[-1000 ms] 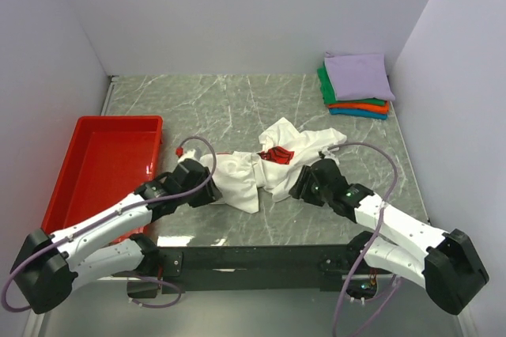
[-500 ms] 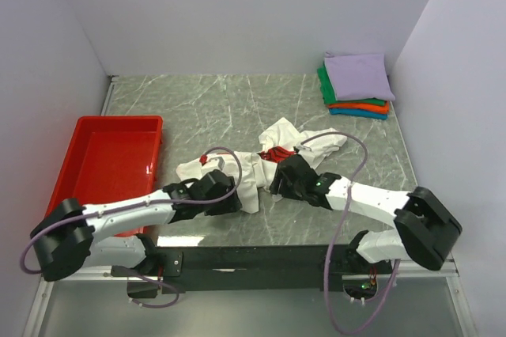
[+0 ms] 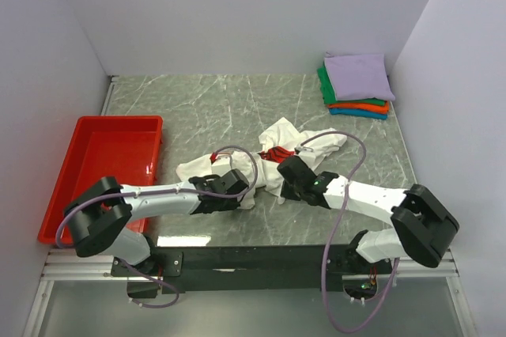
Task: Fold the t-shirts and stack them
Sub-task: Flatten the tshirt out
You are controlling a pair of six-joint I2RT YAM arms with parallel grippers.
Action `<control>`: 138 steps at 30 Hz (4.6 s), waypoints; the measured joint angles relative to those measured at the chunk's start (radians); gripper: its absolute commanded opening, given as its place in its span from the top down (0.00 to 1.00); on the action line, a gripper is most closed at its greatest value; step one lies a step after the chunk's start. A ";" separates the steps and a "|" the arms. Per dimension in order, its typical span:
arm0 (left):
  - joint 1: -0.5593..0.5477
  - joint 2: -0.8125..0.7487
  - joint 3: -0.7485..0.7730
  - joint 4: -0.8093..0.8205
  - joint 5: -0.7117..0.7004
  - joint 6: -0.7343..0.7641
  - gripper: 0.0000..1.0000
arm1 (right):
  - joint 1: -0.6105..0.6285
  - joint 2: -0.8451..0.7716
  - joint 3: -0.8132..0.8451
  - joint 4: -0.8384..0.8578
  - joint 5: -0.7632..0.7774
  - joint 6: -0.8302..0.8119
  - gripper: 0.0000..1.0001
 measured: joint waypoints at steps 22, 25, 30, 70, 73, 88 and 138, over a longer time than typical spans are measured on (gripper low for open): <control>0.004 -0.654 0.457 -0.581 -0.373 -0.033 1.00 | -0.232 -0.650 0.391 -0.541 0.200 -0.109 1.00; 0.004 -0.674 0.609 -0.624 -0.411 0.034 1.00 | -0.237 -0.650 0.552 -0.591 0.231 -0.137 1.00; 0.003 -0.685 0.816 -0.594 -0.389 0.182 1.00 | -0.236 -0.617 0.856 -0.645 0.252 -0.180 1.00; 0.862 0.336 1.612 0.131 0.418 0.514 1.00 | -0.726 0.309 1.511 -0.110 -0.196 -0.344 1.00; 0.869 0.193 1.500 0.185 0.450 0.507 1.00 | -0.730 0.193 1.395 -0.045 -0.235 -0.327 1.00; 0.854 -0.512 0.001 0.262 0.519 0.231 0.99 | -0.770 -0.228 0.117 0.064 -0.358 -0.195 1.00; 0.663 -0.144 -0.084 -0.051 0.029 -0.044 0.64 | -0.823 -0.323 -0.071 -0.041 -0.431 -0.229 0.38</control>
